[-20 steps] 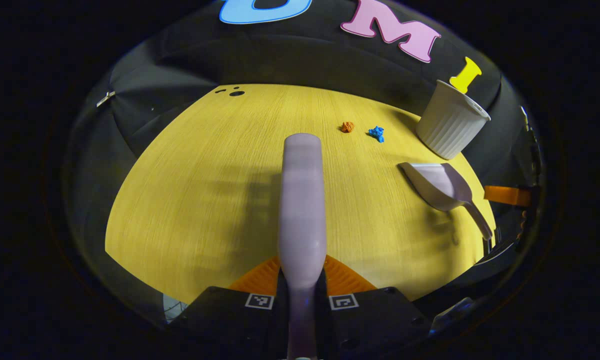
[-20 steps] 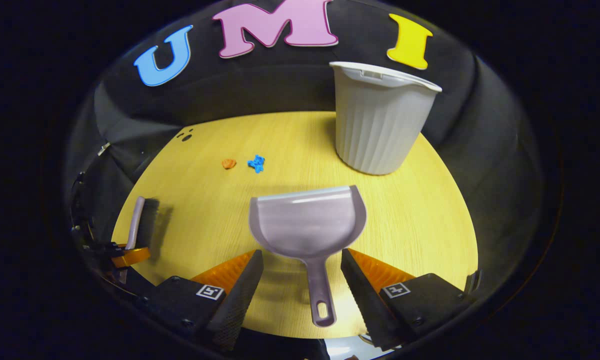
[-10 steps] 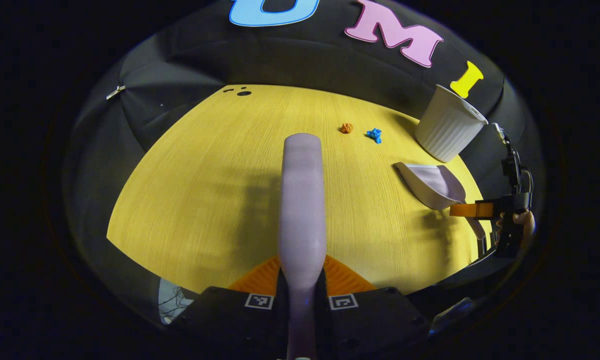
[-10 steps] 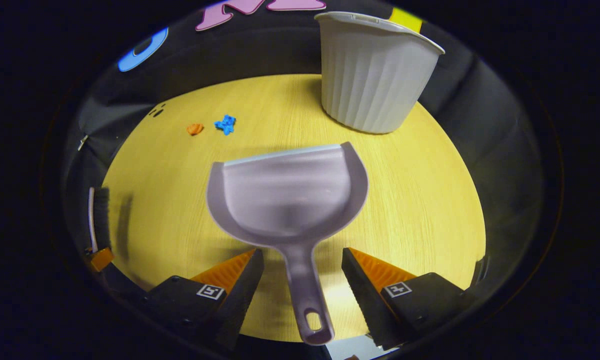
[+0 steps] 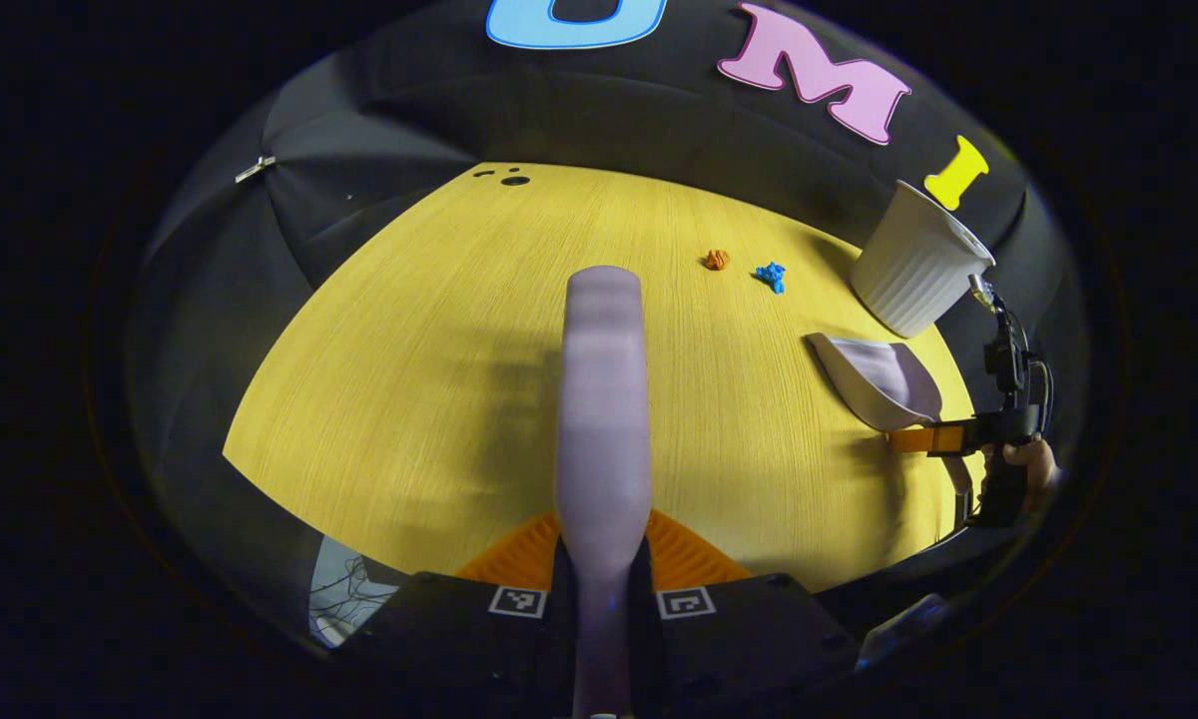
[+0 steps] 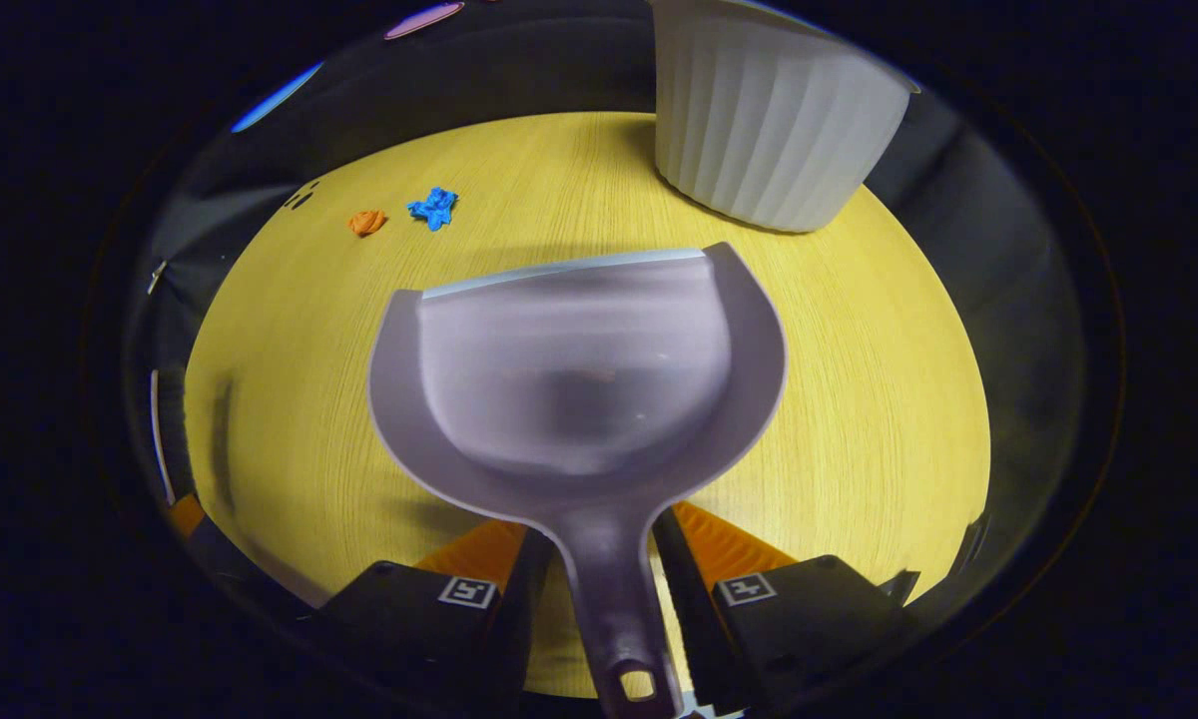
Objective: Pick up the small broom and dustpan from the desktop, sweep the trash into the dustpan with the broom, and then empty the trash into the garbage bin.
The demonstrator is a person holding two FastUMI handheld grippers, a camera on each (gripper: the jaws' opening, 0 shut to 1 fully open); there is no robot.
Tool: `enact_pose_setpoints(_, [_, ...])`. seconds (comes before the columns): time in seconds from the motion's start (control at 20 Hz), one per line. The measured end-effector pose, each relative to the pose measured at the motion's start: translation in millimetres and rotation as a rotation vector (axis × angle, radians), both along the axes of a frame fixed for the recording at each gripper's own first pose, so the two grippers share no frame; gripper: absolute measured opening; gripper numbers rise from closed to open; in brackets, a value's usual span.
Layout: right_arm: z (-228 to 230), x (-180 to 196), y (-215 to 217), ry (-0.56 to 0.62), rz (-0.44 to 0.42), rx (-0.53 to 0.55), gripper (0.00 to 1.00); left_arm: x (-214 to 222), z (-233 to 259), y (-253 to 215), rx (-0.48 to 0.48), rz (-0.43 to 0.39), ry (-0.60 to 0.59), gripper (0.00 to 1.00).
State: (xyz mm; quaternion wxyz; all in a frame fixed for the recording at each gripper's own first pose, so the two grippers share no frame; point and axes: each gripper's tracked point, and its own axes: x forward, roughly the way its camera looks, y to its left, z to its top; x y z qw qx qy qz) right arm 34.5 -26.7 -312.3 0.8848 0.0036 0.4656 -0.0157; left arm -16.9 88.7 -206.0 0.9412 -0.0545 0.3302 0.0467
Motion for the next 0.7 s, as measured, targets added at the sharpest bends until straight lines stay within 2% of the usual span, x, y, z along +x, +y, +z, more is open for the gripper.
enact_pose_setpoints(0.05, [0.3,-0.2,1.4,-0.006,0.022,-0.004,0.6,2.2,1.4,-3.1,0.0,-0.004,-0.005,0.26])
enact_pose_setpoints(0.1, [0.1,1.8,2.3,-0.015,0.038,-0.006,0.61,3.6,1.1,-5.9,0.002,-0.007,-0.005,0.26])
enact_pose_setpoints(0.15, [0.1,0.6,2.7,-0.021,0.049,-0.007,0.48,6.6,-0.4,-8.9,0.004,-0.01,0.0,0.26])
enact_pose_setpoints(0.25, [1.9,3.6,3.6,-0.043,0.075,-0.002,0.51,13.4,-2.5,-15.6,0.002,-0.014,0.007,0.26])
enact_pose_setpoints(0.3, [2.0,4.5,3.0,-0.05,0.08,0.004,0.43,17.4,-3.4,-20.0,0.0,-0.016,0.01,0.26])
enact_pose_setpoints(0.35, [1.3,4.0,1.9,-0.057,0.079,0.012,0.4,21.3,-3.0,-23.6,-0.001,-0.017,0.013,0.26])
enact_pose_setpoints(0.55, [0.9,2.1,1.8,-0.026,0.11,0.012,0.39,40.2,3.8,-34.4,0.015,-0.023,0.019,0.24])
enact_pose_setpoints(0.7, [0.9,3.0,3.0,0.003,0.137,0.037,0.38,60.1,10.7,-35.3,0.069,-0.039,0.024,0.26])
